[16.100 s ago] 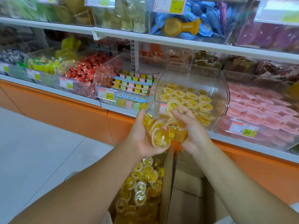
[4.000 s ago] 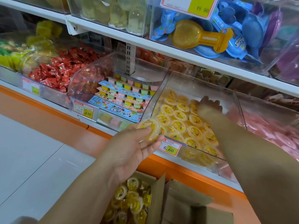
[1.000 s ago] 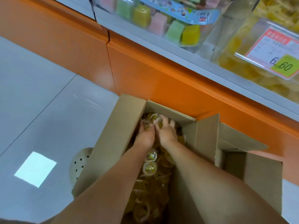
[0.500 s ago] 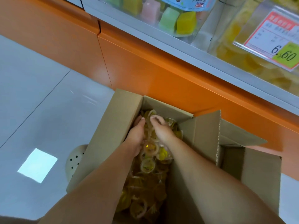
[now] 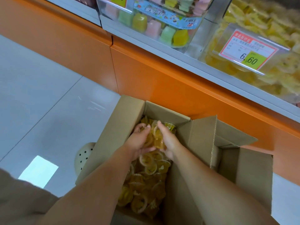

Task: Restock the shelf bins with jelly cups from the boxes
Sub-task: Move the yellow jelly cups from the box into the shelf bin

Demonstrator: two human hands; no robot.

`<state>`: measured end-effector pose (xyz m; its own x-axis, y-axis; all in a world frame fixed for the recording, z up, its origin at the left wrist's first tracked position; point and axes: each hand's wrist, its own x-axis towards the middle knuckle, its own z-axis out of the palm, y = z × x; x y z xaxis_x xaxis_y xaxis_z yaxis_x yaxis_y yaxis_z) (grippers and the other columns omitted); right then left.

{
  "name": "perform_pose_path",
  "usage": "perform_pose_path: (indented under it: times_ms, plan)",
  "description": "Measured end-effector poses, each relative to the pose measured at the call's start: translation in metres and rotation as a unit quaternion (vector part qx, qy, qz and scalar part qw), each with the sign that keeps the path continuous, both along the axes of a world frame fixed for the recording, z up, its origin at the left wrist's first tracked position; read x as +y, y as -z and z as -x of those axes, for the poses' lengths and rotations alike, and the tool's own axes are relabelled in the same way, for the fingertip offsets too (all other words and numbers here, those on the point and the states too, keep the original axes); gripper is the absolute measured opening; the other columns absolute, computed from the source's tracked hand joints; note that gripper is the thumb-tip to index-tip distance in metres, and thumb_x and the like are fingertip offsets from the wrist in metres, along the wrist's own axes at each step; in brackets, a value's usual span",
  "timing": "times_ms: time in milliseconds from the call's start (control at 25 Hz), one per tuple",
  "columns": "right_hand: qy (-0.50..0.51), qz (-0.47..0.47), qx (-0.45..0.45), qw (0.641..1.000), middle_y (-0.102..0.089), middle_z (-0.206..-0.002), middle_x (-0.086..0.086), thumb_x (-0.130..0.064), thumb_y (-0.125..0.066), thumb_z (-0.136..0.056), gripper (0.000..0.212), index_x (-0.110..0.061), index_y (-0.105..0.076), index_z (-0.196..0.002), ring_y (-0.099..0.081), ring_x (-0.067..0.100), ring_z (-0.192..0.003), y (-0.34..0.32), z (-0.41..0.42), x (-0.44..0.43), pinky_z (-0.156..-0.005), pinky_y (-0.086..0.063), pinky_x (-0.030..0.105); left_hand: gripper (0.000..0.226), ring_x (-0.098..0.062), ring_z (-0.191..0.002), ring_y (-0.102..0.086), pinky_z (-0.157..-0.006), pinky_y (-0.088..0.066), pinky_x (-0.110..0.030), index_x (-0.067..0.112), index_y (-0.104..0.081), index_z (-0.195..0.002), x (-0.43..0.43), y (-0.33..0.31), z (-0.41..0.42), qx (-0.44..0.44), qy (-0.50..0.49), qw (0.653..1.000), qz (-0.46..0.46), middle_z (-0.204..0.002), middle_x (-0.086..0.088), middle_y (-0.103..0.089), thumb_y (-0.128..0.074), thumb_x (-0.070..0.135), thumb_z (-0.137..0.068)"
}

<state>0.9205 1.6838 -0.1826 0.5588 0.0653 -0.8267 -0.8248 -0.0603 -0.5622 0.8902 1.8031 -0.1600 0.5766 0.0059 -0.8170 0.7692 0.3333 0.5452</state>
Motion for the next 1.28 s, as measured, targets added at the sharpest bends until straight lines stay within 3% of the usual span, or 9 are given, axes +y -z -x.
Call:
perform_pose_path:
  times_ms: [200, 360, 520, 600, 720, 840, 1040, 1200, 1280]
  plan:
    - [0.059, -0.076, -0.081, 0.992, -0.069, -0.116, 0.003, -0.044, -0.054, -0.094, 0.035, -0.034, -0.053, -0.128, -0.069, 0.023, -0.097, -0.067, 0.004, -0.025, -0.063, -0.055, 0.032, 0.035, -0.023, -0.086, -0.073, -0.056, -0.060, -0.033, 0.028, -0.049, -0.121, -0.010, -0.044, -0.002, -0.054, 0.006, 0.998, 0.036, -0.123, -0.004, -0.058, -0.064, 0.044, -0.094]
    - [0.021, -0.092, -0.154, 0.983, -0.070, -0.114, 0.002, -0.043, -0.053, -0.096, 0.030, -0.032, -0.059, -0.123, -0.069, 0.021, -0.092, -0.134, 0.011, -0.046, -0.056, -0.053, 0.029, 0.046, -0.021, -0.103, -0.070, -0.059, -0.060, -0.034, 0.031, -0.052, -0.119, -0.021, -0.108, -0.005, -0.111, 0.083, 0.990, 0.005, -0.130, 0.001, -0.057, -0.066, 0.059, -0.085]
    - [-0.008, -0.084, -0.217, 0.973, -0.072, -0.096, 0.005, -0.044, -0.053, -0.095, 0.027, -0.029, -0.064, -0.114, -0.066, 0.023, -0.071, -0.199, 0.023, -0.067, -0.048, -0.049, 0.025, 0.073, -0.018, -0.104, -0.070, -0.063, -0.061, -0.033, 0.037, -0.046, -0.129, -0.027, -0.177, 0.003, -0.158, 0.157, 0.975, 0.016, -0.129, 0.001, -0.062, -0.065, 0.072, -0.068]
    - [-0.036, -0.065, -0.249, 0.966, -0.071, -0.089, 0.007, -0.046, -0.052, -0.095, 0.027, -0.028, -0.066, -0.110, -0.064, 0.024, -0.066, -0.227, 0.030, -0.075, -0.047, -0.047, 0.023, 0.075, -0.017, -0.096, -0.072, -0.064, -0.061, -0.034, 0.033, -0.046, -0.128, -0.032, -0.206, 0.009, -0.186, 0.195, 0.963, 0.009, -0.121, 0.000, -0.068, -0.068, 0.068, -0.066]
    - [-0.059, -0.033, -0.278, 0.958, -0.070, -0.084, 0.009, -0.049, -0.051, -0.094, 0.032, -0.025, -0.067, -0.108, -0.066, 0.023, -0.062, -0.265, 0.040, -0.081, -0.049, -0.046, 0.023, 0.046, -0.019, -0.086, -0.072, -0.061, -0.062, -0.032, 0.028, -0.051, -0.114, -0.038, -0.243, 0.017, -0.209, 0.210, 0.955, -0.012, -0.100, -0.002, -0.073, -0.072, 0.051, -0.080]
    - [-0.062, -0.036, -0.309, 0.948, -0.069, -0.080, 0.009, -0.049, -0.053, -0.093, 0.028, -0.027, -0.068, -0.102, -0.064, 0.024, -0.063, -0.295, 0.043, -0.080, -0.047, -0.046, 0.024, 0.033, -0.023, -0.085, -0.072, -0.055, -0.061, -0.030, 0.029, -0.057, -0.114, -0.037, -0.272, 0.018, -0.210, 0.193, 0.958, -0.011, -0.106, -0.006, -0.072, -0.072, 0.038, -0.087]
    - [-0.004, -0.061, -0.334, 0.940, -0.069, -0.087, 0.014, -0.045, -0.063, -0.087, 0.037, -0.020, -0.059, -0.114, -0.064, 0.029, -0.073, -0.317, 0.034, -0.077, -0.047, -0.047, 0.027, 0.045, -0.026, -0.101, -0.071, -0.046, -0.056, -0.025, 0.027, -0.056, -0.130, -0.034, -0.302, 0.008, -0.228, 0.139, 0.963, 0.013, -0.123, -0.012, -0.069, -0.071, 0.034, -0.088]
    - [0.017, 0.004, -0.360, 0.933, -0.071, -0.082, 0.007, -0.038, -0.068, -0.086, 0.023, -0.017, -0.058, -0.089, -0.067, 0.028, -0.070, -0.335, 0.018, -0.076, -0.047, -0.049, 0.030, 0.053, -0.023, -0.086, -0.073, -0.043, -0.055, -0.023, 0.024, -0.058, -0.132, -0.034, -0.304, -0.005, -0.222, 0.110, 0.966, 0.070, -0.126, -0.014, -0.067, -0.075, 0.035, -0.083]
    - [0.018, 0.050, -0.388, 0.920, -0.072, -0.086, 0.006, -0.036, -0.071, -0.085, 0.021, -0.016, -0.066, -0.084, -0.066, 0.024, -0.068, -0.349, -0.006, -0.079, -0.049, -0.049, 0.032, 0.055, -0.021, -0.077, -0.073, -0.044, -0.056, -0.024, 0.021, -0.060, -0.131, -0.032, -0.306, -0.016, -0.219, 0.116, 0.962, 0.113, -0.113, -0.014, -0.071, -0.075, 0.040, -0.081]
